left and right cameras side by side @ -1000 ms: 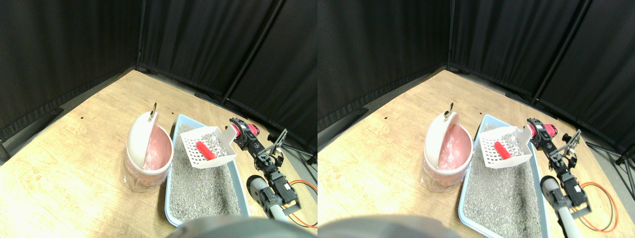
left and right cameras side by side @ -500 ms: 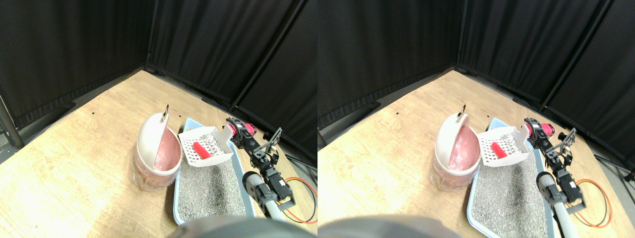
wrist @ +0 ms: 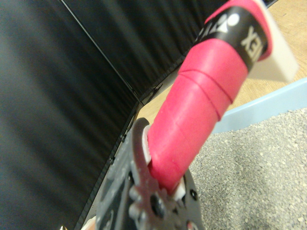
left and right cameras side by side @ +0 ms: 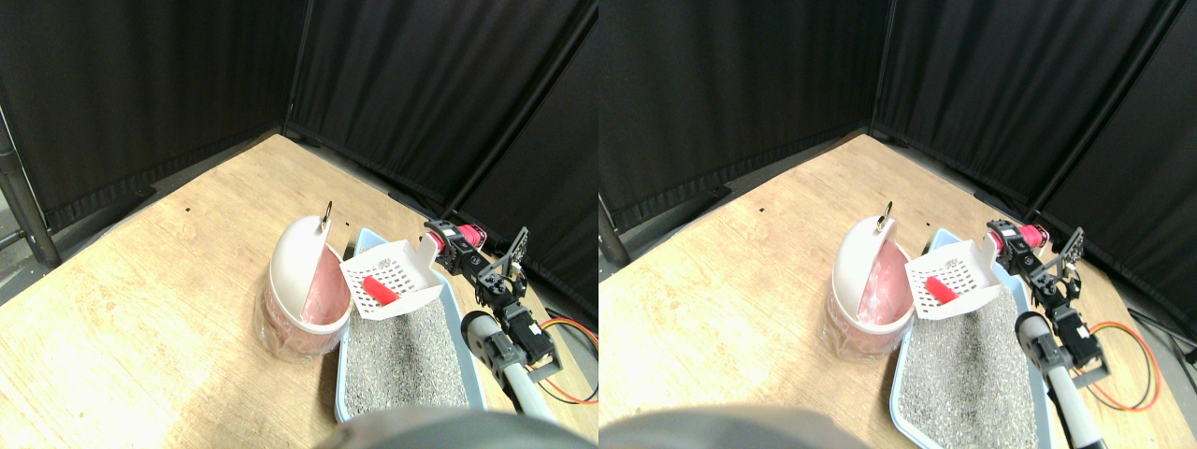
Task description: Scoop (unimanual)
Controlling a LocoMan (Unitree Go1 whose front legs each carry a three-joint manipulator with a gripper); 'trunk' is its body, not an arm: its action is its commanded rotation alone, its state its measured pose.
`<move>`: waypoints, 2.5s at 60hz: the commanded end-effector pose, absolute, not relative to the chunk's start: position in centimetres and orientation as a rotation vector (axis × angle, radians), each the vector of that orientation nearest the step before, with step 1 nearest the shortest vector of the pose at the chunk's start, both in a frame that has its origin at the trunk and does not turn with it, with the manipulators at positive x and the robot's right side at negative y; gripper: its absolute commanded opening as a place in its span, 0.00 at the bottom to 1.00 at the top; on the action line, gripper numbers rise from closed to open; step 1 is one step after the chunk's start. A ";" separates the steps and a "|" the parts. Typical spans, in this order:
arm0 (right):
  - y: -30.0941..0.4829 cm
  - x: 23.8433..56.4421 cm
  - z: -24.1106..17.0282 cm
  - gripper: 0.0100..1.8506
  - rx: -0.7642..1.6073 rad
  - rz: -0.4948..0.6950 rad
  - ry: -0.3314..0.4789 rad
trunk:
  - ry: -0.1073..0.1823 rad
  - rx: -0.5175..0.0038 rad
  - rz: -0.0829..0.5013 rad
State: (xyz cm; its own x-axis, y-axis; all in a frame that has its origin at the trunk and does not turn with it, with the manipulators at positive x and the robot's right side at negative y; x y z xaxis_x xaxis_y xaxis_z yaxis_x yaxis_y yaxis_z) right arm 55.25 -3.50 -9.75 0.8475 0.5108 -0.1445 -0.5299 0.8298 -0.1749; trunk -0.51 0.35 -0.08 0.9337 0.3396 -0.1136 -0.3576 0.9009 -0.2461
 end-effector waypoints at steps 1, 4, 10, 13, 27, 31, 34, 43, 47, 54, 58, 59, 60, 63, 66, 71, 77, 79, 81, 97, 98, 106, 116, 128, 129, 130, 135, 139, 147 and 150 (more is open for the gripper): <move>-2.7 55.2 -8.3 0.02 -0.208 0.573 0.021 | 0.090 -0.260 0.377; -2.6 55.1 -8.0 0.02 -0.220 0.573 0.019 | 0.088 -0.261 0.377; -2.5 55.1 -7.6 0.02 -0.239 0.578 0.002 | 0.086 -0.262 0.378; -2.4 55.0 -7.3 0.02 -0.267 0.574 -0.002 | 0.084 -0.263 0.377; -2.1 54.9 -6.3 0.02 -0.338 0.580 -0.026 | 0.079 -0.261 0.379; -2.0 54.8 -5.9 0.02 -0.352 0.582 -0.030 | 0.076 -0.261 0.379; -2.0 54.8 -5.8 0.02 -0.355 0.567 -0.009 | 0.075 -0.261 0.377; -1.7 54.6 -5.4 0.02 -0.407 0.558 -0.023 | 0.074 -0.261 0.376; -1.6 54.5 -5.3 0.02 -0.430 0.557 -0.021 | 0.073 -0.261 0.377; -1.5 54.4 -5.5 0.02 -0.457 0.593 -0.045 | 0.074 -0.262 0.379; -1.4 54.2 -5.5 0.02 -0.465 0.582 -0.029 | 0.073 -0.262 0.380; -1.3 54.1 -5.6 0.02 -0.470 0.579 -0.029 | 0.073 -0.262 0.380; -1.3 54.1 -5.6 0.02 -0.476 0.576 -0.029 | 0.073 -0.262 0.380; -1.3 54.1 -5.6 0.02 -0.469 0.579 -0.036 | 0.073 -0.262 0.380; -1.3 54.1 -5.6 0.02 -0.501 0.577 -0.046 | 0.070 -0.262 0.380; -1.3 54.1 -5.6 0.02 -0.501 0.584 -0.041 | 0.070 -0.262 0.380; -1.2 53.9 -5.4 0.02 -0.482 0.573 -0.042 | 0.068 -0.262 0.378; -1.2 53.8 -5.3 0.02 -0.483 0.572 -0.051 | 0.068 -0.262 0.377; -1.2 53.8 -5.2 0.02 -0.484 0.554 -0.046 | 0.068 -0.262 0.377; -0.8 53.7 -4.7 0.10 -0.549 0.531 -0.015 | 0.065 -0.260 0.376; -0.8 53.8 -4.6 0.08 -0.576 0.553 -0.031 | 0.065 -0.260 0.376; -0.5 53.7 -4.8 0.02 -0.631 0.552 -0.016 | 0.065 -0.260 0.374; -0.7 54.0 -5.0 0.04 -0.579 0.538 -0.028 | 0.065 -0.256 0.373; -0.8 54.3 -4.9 0.02 -0.568 0.508 0.004 | 0.069 -0.253 0.367; -0.8 54.3 -4.9 0.02 -0.569 0.510 0.002 | 0.070 -0.253 0.366; -0.9 54.4 -5.0 0.02 -0.570 0.508 0.005 | 0.070 -0.252 0.364; -1.0 54.5 -5.0 0.02 -0.564 0.501 0.013 | 0.070 -0.250 0.360; -1.2 54.5 -5.0 0.02 -0.550 0.497 0.006 | 0.072 -0.249 0.352; -1.8 54.6 -5.3 0.02 -0.474 0.482 -0.006 | 0.077 -0.242 0.339; -2.2 54.7 -5.4 0.02 -0.438 0.463 -0.015 | 0.081 -0.238 0.331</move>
State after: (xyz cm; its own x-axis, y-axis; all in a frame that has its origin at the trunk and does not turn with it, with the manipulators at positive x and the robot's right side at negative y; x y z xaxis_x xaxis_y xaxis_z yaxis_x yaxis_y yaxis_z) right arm 54.49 -2.49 -6.09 0.8833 0.4425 -0.1548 -0.4645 0.7816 -0.4164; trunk -0.18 -0.10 -0.12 0.9411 0.3202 -0.1089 -0.3369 0.9160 -0.2179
